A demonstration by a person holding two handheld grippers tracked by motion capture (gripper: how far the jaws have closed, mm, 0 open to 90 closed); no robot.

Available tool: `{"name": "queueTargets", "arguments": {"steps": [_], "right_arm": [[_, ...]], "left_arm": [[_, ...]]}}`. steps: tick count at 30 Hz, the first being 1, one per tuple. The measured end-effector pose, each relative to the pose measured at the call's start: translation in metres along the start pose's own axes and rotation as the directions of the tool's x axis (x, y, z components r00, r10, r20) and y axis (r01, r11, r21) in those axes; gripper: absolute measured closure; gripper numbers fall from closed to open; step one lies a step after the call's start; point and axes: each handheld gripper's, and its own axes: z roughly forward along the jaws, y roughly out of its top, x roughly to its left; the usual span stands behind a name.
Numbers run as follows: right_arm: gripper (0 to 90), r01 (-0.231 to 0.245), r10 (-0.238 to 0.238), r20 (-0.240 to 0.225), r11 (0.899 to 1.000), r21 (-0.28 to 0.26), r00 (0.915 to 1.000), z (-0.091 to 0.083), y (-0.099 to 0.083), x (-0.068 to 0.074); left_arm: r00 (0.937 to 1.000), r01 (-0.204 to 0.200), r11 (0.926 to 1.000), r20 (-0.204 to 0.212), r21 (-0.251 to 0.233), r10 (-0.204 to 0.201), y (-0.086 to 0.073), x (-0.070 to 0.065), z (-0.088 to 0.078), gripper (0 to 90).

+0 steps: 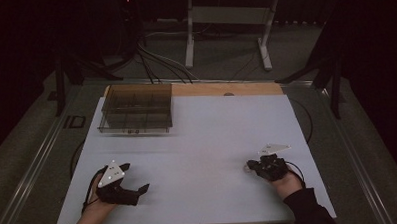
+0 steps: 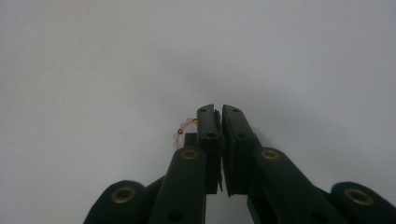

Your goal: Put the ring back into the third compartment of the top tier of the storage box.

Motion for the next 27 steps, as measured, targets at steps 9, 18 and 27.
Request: {"name": "queueTargets", "arguments": {"steps": [9, 18, 27], "right_arm": [[87.8, 0.013, -0.013, -0.011, 1.0, 0.001, 0.9999, -0.005, 0.005, 0.005], [87.8, -0.003, 0.003, -0.008, 1.0, -0.007, 1.0, -0.011, 0.011, 0.006], [87.8, 0.006, -0.007, -0.006, 1.0, -0.02, 1.0, -0.015, 0.023, 0.006]], "left_arm": [[1.0, -0.006, 1.0, -0.004, 0.001, 0.006, 0.001, -0.001, 0.0, 0.0], [0.9999, -0.016, 0.9999, -0.004, -0.002, 0.016, 0.001, -0.003, 0.001, 0.0], [0.9999, -0.013, 0.9999, -0.007, -0.004, 0.012, 0.001, -0.003, 0.0, 0.0]]}}
